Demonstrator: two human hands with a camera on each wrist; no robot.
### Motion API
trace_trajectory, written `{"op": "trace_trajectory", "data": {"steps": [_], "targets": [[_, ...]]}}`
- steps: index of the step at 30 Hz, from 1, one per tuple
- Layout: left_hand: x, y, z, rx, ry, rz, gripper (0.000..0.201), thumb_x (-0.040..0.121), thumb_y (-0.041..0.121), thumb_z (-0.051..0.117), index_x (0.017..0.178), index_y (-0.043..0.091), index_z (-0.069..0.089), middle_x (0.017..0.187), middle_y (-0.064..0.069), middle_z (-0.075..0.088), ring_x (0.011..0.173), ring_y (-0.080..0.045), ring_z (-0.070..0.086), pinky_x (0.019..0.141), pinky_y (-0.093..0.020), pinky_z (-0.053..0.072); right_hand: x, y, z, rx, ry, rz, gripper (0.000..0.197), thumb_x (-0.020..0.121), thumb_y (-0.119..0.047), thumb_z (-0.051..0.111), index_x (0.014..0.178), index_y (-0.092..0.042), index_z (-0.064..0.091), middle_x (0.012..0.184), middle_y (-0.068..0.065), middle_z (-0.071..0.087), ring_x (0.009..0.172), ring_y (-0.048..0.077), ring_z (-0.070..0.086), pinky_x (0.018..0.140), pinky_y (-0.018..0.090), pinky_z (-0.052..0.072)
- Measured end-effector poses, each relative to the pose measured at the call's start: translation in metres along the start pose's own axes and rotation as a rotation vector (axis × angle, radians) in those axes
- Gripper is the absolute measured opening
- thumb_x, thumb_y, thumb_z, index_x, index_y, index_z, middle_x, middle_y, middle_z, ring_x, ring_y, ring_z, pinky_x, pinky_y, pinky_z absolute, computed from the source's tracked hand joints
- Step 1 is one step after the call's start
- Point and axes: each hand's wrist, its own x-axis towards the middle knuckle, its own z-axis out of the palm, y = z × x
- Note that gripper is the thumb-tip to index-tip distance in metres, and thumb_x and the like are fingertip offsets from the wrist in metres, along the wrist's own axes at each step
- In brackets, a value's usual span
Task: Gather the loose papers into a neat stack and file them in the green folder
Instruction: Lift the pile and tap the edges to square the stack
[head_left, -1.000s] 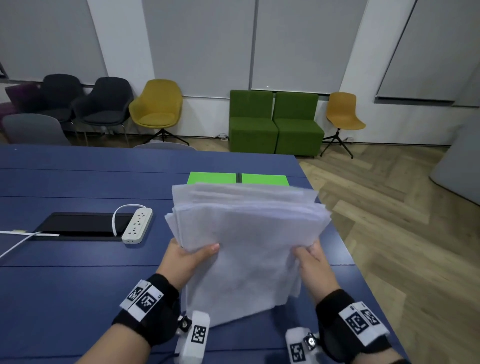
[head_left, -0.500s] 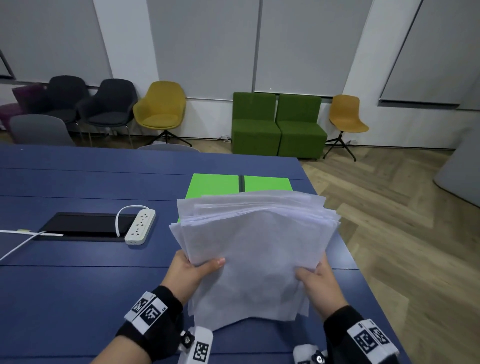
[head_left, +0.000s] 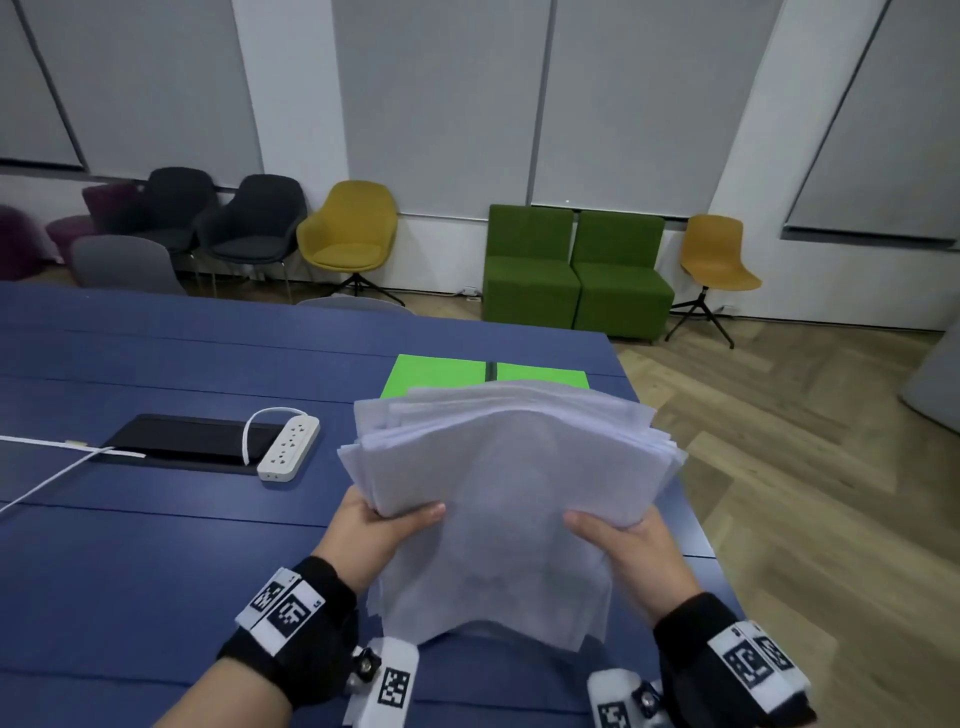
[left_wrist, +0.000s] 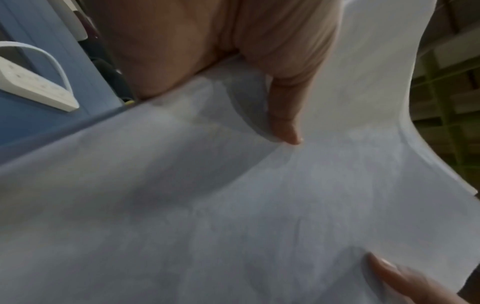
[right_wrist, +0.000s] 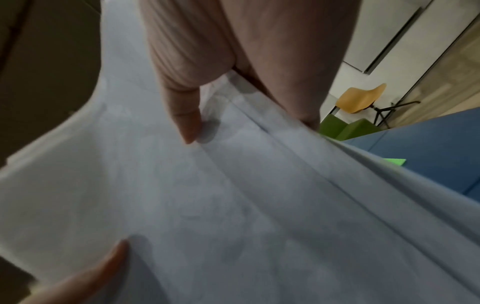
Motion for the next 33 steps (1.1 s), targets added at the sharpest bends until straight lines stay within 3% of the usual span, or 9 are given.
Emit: {"op": "trace_trajectory", "data": {"steps": [6,9,13,16,20,23,27,31,33], "targets": [[-0.008,-0.009,-0.004,-0.029,-0.073,-0.06,0.062,0.025,0.036,0.096,0.083,0.021,0.079,0.088,-0.004,0.078,0.082,-0.013,0.073,0.07,-0.024,0.057,-0.008,0.018,-0.004,-0.058,0.072,0.07,0.031,0.056,0.01,0.064,0.084,-0.004,0.064,0.075,0.004,0.069,0.077,0.021,0.063,0.061,0.021,0.052],[-0.003,-0.013,-0.004,-0.026,-0.032,-0.094,0.061,0.023,0.031,0.096,0.079,0.019,0.078,0.085,-0.002,0.078,0.081,-0.013,0.072,0.069,-0.025,0.058,-0.005,0.024,0.009,-0.088,0.159,0.052,0.024,0.066,0.018,0.062,0.075,-0.004,0.063,0.075,0.009,0.063,0.077,0.022,0.058,0.059,0.021,0.049],[0.007,0.003,-0.008,0.033,-0.058,-0.072,0.042,0.041,0.021,0.086,0.082,0.025,0.078,0.091,-0.005,0.078,0.089,-0.021,0.071,0.082,-0.035,0.057,-0.002,0.007,0.01,-0.056,0.142,0.029,0.03,0.077,0.019,0.06,0.093,-0.006,0.067,0.084,0.004,0.076,0.08,0.017,0.071,0.066,0.022,0.056],[0.007,0.02,-0.008,-0.016,-0.097,-0.023,0.041,0.05,0.011,0.083,0.09,0.015,0.076,0.096,-0.01,0.077,0.089,-0.023,0.071,0.075,-0.029,0.057,-0.004,0.003,0.008,0.005,0.138,0.011,0.035,0.079,0.016,0.061,0.104,-0.009,0.061,0.091,0.003,0.075,0.081,0.013,0.072,0.064,0.02,0.056],[0.004,0.044,0.005,-0.062,-0.005,0.096,0.048,0.052,0.024,0.082,0.096,0.01,0.073,0.097,-0.009,0.077,0.085,-0.019,0.072,0.071,-0.026,0.057,-0.006,0.006,0.014,-0.013,0.176,-0.022,0.037,0.08,0.011,0.063,0.107,-0.012,0.059,0.101,0.008,0.073,0.086,0.014,0.071,0.067,0.021,0.057],[0.01,0.061,0.018,-0.089,0.175,0.132,0.052,0.053,0.041,0.08,0.09,0.006,0.071,0.091,-0.013,0.074,0.08,-0.022,0.068,0.072,-0.033,0.055,-0.008,-0.001,0.019,-0.012,0.19,-0.077,0.039,0.076,-0.003,0.073,0.112,-0.012,0.061,0.108,0.011,0.072,0.1,0.025,0.069,0.079,0.03,0.057],[0.016,0.07,0.029,-0.13,0.325,0.09,0.04,0.056,0.054,0.076,0.048,0.02,0.055,0.066,-0.01,0.054,0.065,-0.022,0.049,0.066,-0.035,0.043,-0.003,-0.026,0.027,0.079,0.156,-0.108,0.079,0.048,-0.051,0.087,0.106,-0.004,0.063,0.105,0.015,0.072,0.093,0.028,0.069,0.081,0.039,0.055],[0.021,0.07,0.034,-0.1,0.369,0.077,0.047,0.067,0.038,0.079,0.037,0.02,0.047,0.047,0.007,0.048,0.051,-0.016,0.042,0.058,-0.028,0.038,0.006,-0.04,0.031,0.125,0.197,-0.089,0.09,0.051,-0.067,0.079,0.088,0.012,0.053,0.085,0.02,0.057,0.079,0.029,0.054,0.076,0.043,0.042],[0.025,0.068,0.033,-0.073,0.401,0.057,0.036,0.067,0.032,0.081,0.046,0.019,0.054,0.056,-0.003,0.053,0.057,-0.018,0.046,0.06,-0.031,0.041,0.011,-0.043,0.034,0.13,0.228,-0.068,0.094,0.053,-0.068,0.078,0.088,0.015,0.051,0.086,0.017,0.054,0.079,0.027,0.051,0.075,0.042,0.039]]}}
